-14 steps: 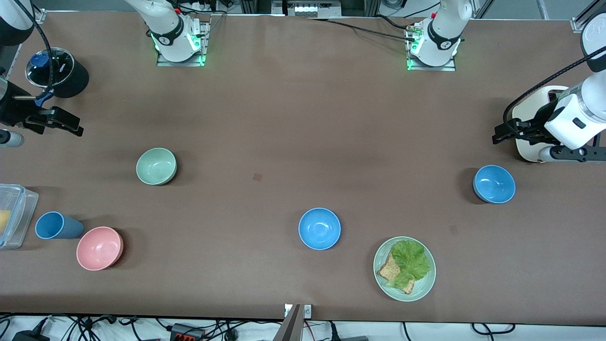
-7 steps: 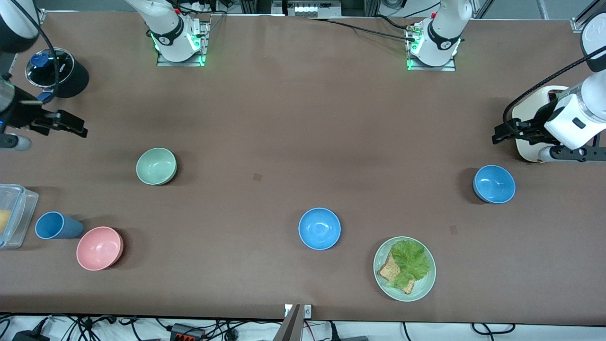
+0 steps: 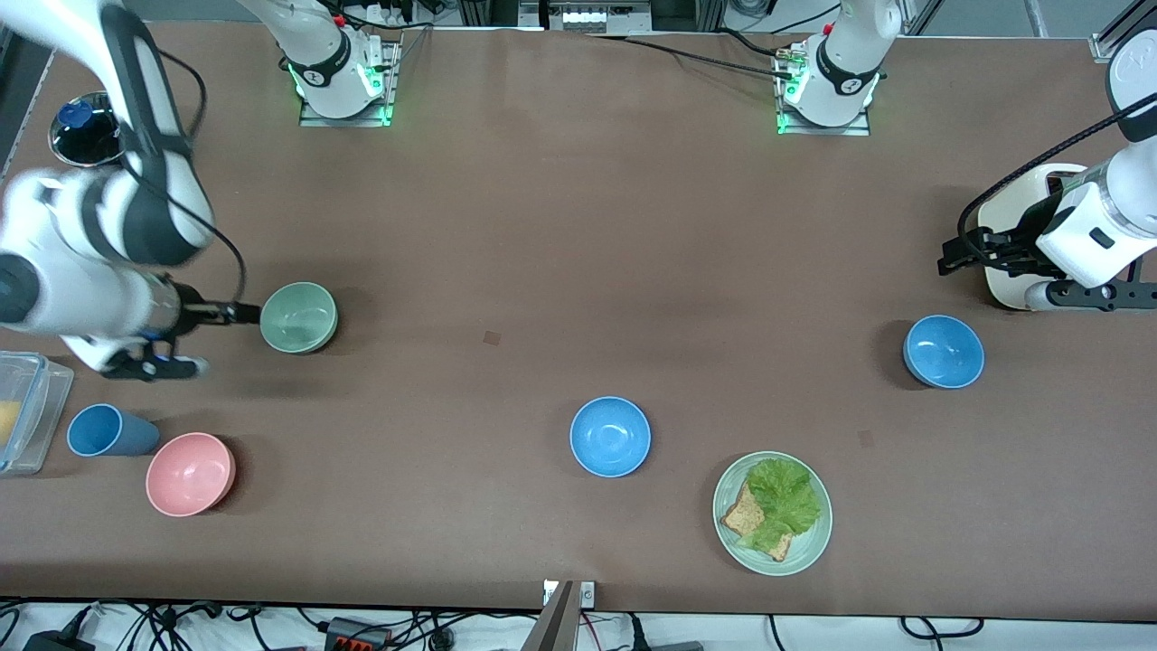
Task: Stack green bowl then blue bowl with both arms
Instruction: 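Reach the right gripper down to the green bowl and grasp its rim, then lift the green bowl with the right gripper toward the table center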
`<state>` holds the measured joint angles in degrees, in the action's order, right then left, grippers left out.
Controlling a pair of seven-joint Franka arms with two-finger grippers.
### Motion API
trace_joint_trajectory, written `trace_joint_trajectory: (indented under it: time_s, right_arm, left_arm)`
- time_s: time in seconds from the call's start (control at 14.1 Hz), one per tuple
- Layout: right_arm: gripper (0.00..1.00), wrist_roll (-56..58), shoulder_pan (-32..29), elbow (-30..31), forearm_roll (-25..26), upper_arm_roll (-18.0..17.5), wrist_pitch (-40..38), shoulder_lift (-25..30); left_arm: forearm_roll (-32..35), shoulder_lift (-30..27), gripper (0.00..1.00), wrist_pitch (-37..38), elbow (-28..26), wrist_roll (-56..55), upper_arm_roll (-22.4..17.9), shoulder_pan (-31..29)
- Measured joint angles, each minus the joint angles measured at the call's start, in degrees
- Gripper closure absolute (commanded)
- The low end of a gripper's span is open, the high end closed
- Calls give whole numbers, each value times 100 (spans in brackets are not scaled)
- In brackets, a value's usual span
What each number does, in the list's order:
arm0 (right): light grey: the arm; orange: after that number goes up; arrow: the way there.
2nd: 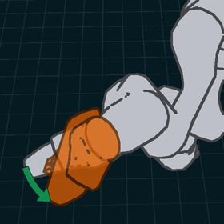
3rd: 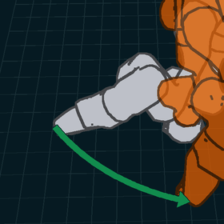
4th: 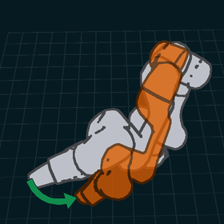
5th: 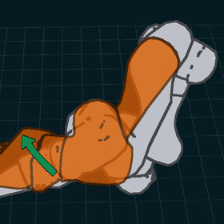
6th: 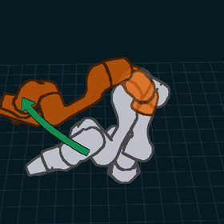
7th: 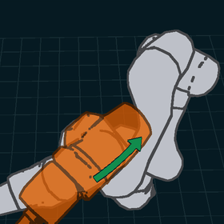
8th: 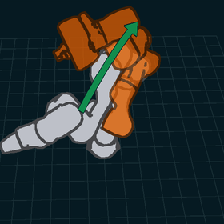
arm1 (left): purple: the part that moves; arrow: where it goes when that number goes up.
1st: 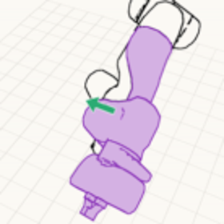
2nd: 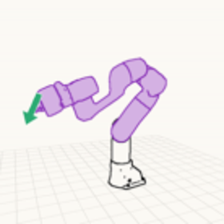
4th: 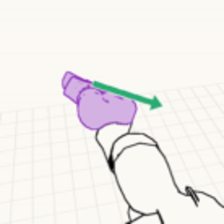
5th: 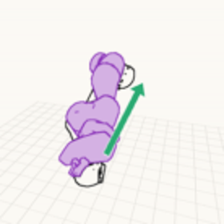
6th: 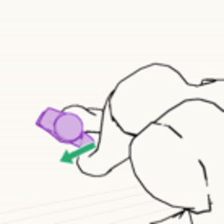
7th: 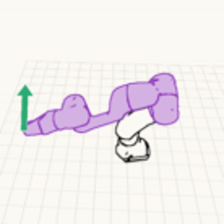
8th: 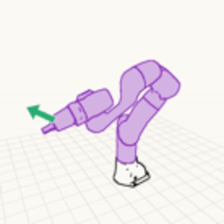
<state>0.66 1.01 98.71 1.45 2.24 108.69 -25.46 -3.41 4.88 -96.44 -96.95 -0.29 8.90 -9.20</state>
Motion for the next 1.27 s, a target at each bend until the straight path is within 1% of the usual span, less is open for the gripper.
trace_joint_trajectory:
  time_s: [0.21,0.42,0.49,0.64,0.71,0.78,0.85,1.27]
  right_arm:
    - [0,0,-47,22,1,26,376,-592]
    - [0,0,-115,309,1,31,813,-816]
    - [15,0,-134,448,1,31,940,-819]
    - [60,0,-152,579,1,31,1000,-813]
    - [79,0,-153,586,1,31,1000,-802]
    - [91,0,-153,586,1,30,999,-785]
    - [100,0,-153,585,1,30,992,-768]
    - [100,18,-148,585,-24,-10,734,-604]
  left_arm:
    - [0,0,0,1,2,0,2,0]
    - [0,0,0,2,4,0,2,0]
    - [0,0,0,2,4,0,2,0]
    - [0,1,0,2,5,0,2,0]
    - [0,1,0,3,5,0,2,0]
    - [0,1,0,3,5,0,2,0]
    - [0,1,0,4,5,0,2,0]
    - [0,1,0,4,5,0,3,0]
